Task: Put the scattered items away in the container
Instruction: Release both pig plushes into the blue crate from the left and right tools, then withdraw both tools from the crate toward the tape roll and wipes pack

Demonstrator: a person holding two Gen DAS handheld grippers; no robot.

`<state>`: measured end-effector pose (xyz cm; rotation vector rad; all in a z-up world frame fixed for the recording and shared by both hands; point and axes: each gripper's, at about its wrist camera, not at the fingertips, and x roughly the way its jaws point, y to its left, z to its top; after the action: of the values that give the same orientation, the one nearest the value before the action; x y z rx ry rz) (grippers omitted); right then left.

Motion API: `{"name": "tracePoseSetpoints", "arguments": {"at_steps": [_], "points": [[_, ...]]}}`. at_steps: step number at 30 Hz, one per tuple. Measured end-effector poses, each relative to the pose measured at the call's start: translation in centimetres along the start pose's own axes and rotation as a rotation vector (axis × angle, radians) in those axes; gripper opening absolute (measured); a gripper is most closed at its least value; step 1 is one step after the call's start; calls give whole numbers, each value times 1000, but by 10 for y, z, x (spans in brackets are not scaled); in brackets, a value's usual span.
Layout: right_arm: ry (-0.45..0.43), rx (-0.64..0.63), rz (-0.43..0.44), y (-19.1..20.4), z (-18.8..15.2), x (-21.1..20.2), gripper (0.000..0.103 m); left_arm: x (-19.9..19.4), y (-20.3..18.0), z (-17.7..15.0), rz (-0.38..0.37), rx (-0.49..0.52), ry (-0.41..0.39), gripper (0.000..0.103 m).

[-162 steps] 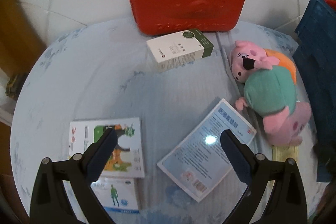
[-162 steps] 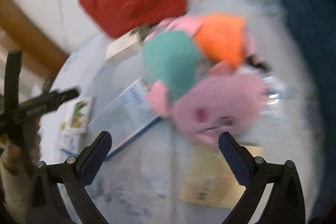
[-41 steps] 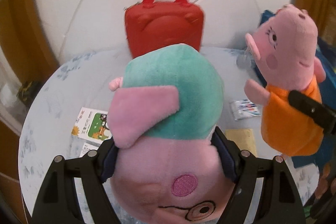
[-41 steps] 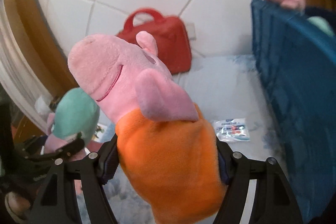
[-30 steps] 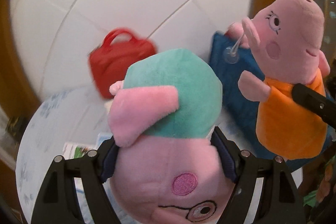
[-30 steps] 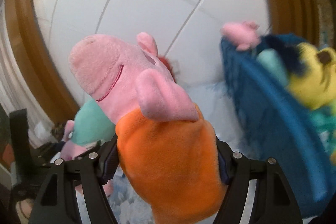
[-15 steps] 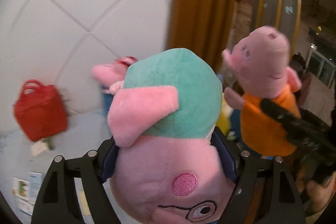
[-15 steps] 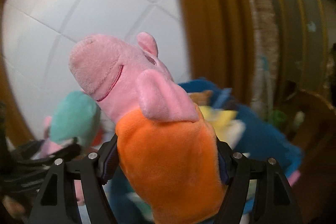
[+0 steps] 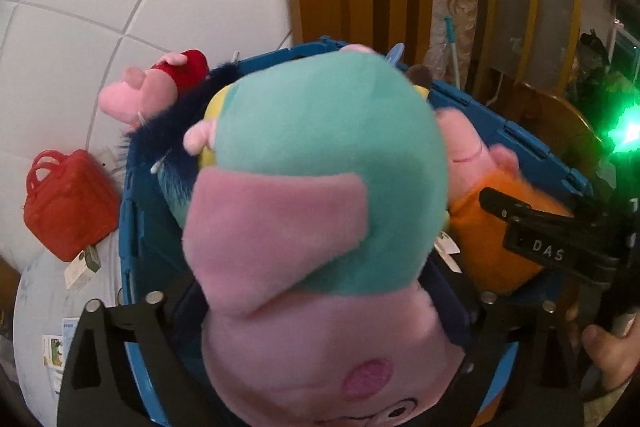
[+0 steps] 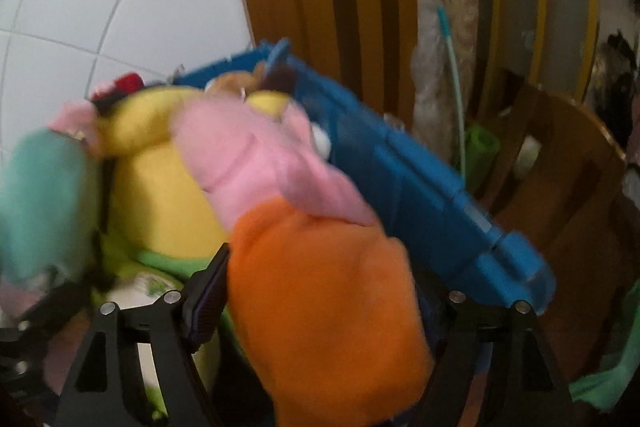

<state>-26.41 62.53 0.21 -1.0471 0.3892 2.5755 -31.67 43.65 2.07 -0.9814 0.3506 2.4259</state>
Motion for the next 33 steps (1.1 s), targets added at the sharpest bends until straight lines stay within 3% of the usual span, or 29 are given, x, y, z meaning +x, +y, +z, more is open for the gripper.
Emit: {"name": "tracePoseSetpoints", "arguments": {"at_steps": [4,11,24,33], "points": [[-26,-8,21,7,-8,-7,92,-8,9,-5,6,-32,-7,99],[-81,-19,56,23,-16,-27,103,-33,34,-28,15,-92,-31,99],[-103,-100,94,100,-41,-67,103,-96,99,-69,12,-161,-98,99],[-138,-181,148,192,-78,-108,103,-131,186,-134,72,-240,-81,99]]}}
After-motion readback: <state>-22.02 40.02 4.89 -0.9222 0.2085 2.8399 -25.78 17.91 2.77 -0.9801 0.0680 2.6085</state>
